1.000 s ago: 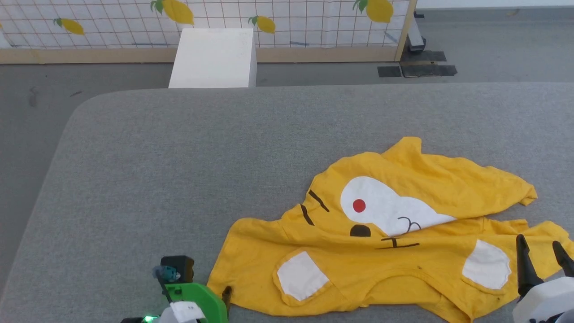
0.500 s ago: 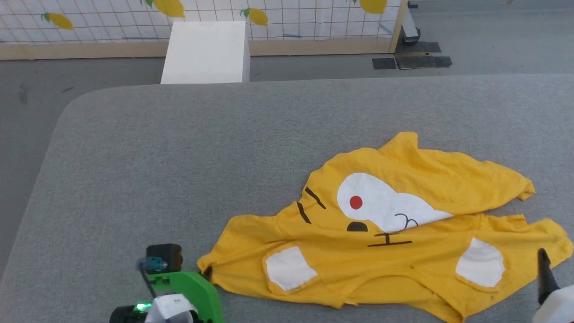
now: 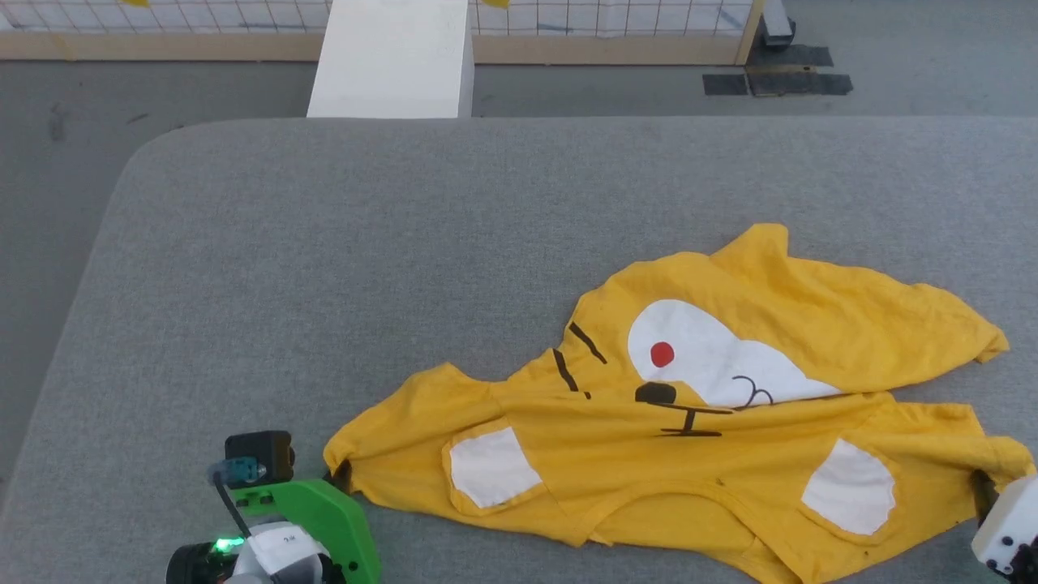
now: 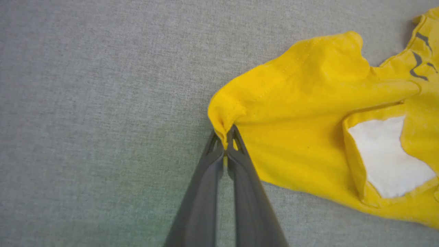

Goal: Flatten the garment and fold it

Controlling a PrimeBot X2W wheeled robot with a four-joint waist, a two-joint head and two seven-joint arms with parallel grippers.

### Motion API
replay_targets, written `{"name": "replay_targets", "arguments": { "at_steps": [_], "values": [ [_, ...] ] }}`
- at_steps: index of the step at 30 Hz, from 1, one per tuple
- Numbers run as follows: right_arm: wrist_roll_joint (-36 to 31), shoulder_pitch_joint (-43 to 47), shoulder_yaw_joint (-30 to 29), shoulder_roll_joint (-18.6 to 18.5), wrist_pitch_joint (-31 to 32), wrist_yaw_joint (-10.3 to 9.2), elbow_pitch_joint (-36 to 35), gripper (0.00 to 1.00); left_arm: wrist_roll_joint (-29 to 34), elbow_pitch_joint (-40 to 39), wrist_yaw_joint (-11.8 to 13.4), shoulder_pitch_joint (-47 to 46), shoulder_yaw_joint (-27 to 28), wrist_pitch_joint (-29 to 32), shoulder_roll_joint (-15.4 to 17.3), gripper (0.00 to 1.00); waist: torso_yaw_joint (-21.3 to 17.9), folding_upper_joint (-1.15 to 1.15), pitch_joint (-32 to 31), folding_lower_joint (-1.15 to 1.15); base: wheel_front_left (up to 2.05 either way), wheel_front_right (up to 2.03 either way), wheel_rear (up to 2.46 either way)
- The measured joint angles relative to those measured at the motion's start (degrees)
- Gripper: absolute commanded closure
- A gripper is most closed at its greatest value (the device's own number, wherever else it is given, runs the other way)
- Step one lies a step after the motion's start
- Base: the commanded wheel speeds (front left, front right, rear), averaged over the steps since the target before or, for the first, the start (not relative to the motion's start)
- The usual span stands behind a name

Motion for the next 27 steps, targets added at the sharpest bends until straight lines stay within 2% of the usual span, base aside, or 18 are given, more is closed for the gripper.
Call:
{"name": "replay_targets", "arguments": {
  "at_steps": [5,8,9,10,15,18,22,24,27],
  "values": [
    [-1.66,-2.82,-0.43,-0.48,6.04,0.0,1.82,0.0,-0.18,-0.15,-0.14,-0.66,-0.55,0.01,-0.04,1.0,0.59,0.0,1.4,0.0,0.0,0.0,0.0],
    [-1.81,-3.71,-0.01,-0.89,8.44,-0.01,1.8,0.88,-0.6,-0.26,-0.42,-1.0,-0.83,0.01,-0.02,1.0,0.74,0.0,2.03,0.0,0.0,0.0,0.0],
    [-1.8,-3.85,0.16,-1.01,9.16,-0.01,1.58,0.88,-0.69,-0.27,-0.54,-1.07,-0.94,0.01,-0.02,1.0,0.81,0.0,2.13,0.0,0.0,0.0,0.0],
    [-1.77,-3.87,0.38,-1.01,9.77,-0.01,1.26,1.0,-0.86,-0.27,-0.56,-1.17,-1.03,0.0,-0.01,1.0,0.85,0.0,2.14,0.0,0.0,0.0,0.0],
    [0.37,-2.53,1.8,-0.36,10.79,-0.01,-3.15,1.0,-1.97,-1.57,-2.33,-1.79,-1.15,-1.33,0.02,1.0,0.92,0.0,1.11,0.0,0.0,0.0,0.0],
    [2.32,-0.87,2.67,0.07,10.42,0.0,-10.43,1.0,-4.74,-4.26,-4.71,-2.49,-0.11,-2.53,-0.12,1.0,0.86,0.0,0.16,0.0,0.0,0.0,0.0],
    [2.66,-0.41,5.15,-0.12,13.18,0.0,-22.42,1.0,-11.15,-9.26,-8.45,-5.44,2.07,-1.76,-0.33,1.0,0.32,0.0,-1.04,0.0,0.0,0.0,0.0],
    [2.85,-1.26,7.28,-1.1,15.36,0.0,-26.27,1.0,-13.35,-11.01,-9.25,-8.28,2.99,0.1,0.26,1.0,-0.18,0.0,-1.24,0.0,0.0,0.0,0.0],
    [3.92,-5.82,11.48,-4.59,18.95,-0.01,-29.09,1.0,-17.8,-13.04,-9.53,-14.84,5.04,3.99,0.42,1.0,-0.89,0.0,-0.7,0.0,0.0,0.0,0.0]
  ]
}}
